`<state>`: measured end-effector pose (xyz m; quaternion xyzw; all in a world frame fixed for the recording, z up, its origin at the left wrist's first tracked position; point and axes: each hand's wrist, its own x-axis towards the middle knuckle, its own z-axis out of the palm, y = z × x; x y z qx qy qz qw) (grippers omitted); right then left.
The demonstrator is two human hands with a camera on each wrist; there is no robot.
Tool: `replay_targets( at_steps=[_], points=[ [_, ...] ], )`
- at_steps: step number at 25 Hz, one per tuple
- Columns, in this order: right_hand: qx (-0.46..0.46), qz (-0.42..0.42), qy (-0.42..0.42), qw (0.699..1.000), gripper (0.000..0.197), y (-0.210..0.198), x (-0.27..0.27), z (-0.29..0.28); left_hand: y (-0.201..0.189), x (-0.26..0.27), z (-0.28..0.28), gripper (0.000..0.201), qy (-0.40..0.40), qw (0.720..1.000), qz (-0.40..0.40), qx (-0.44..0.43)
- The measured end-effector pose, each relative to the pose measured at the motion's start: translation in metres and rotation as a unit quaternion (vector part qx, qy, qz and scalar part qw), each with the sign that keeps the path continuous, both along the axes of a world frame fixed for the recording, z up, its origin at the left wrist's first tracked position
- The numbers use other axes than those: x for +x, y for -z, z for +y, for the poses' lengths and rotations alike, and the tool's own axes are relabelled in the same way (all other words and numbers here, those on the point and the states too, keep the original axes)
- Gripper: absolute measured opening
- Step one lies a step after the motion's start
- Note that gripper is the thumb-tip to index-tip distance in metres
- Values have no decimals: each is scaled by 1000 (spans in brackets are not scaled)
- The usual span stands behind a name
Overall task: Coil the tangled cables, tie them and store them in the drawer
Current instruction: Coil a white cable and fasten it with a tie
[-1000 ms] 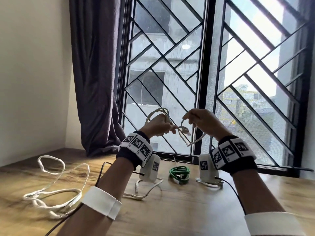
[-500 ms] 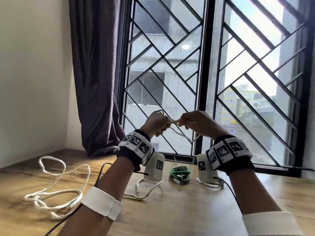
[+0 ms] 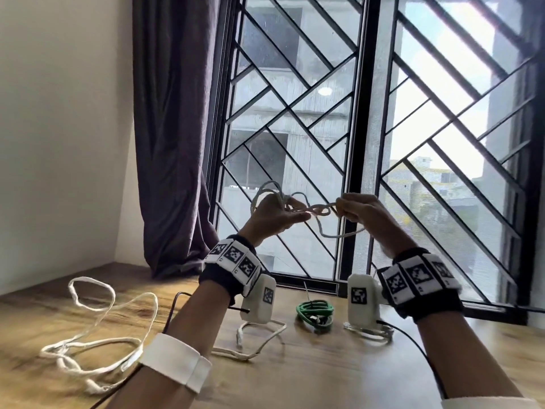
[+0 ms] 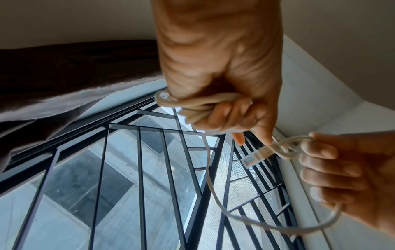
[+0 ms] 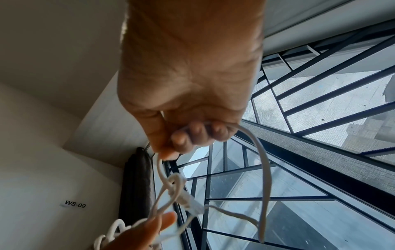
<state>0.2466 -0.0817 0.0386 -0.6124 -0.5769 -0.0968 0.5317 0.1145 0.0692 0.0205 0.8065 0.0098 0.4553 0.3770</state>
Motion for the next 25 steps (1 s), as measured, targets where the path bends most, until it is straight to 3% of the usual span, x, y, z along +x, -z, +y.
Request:
replay_targets(
  at_steps=[3, 6, 9, 12, 15, 18, 22, 25],
  points=[
    [30, 9, 35, 999, 38, 4, 1, 5, 2, 10, -9, 19, -51, 996, -55, 57],
    [25, -59, 125, 990, 37, 7, 5, 4, 8, 17, -23, 27, -137, 979, -24, 149],
    [5, -154, 240, 959, 32, 7, -3, 0, 11, 26, -25, 37, -171, 979, 29, 112],
    [0, -257, 293, 921, 27, 10, -14, 6, 11, 29, -21, 44, -84, 995, 44, -5],
    [-38, -310, 247, 917, 18, 10, -16, 7, 6, 22, -21, 49, 6, 985, 93, -148],
    [-57, -337, 203, 918, 16, 7, -9, 3, 0, 17, -23, 46, 51, 960, 153, -227],
    [-53, -284, 87, 953, 20, -8, -25, -5, 8, 16, -1, 35, -58, 960, 113, -249],
    [-49, -296, 51, 953, 20, -25, -51, -12, 15, 11, 16, 35, -88, 953, 189, -221]
  ],
)
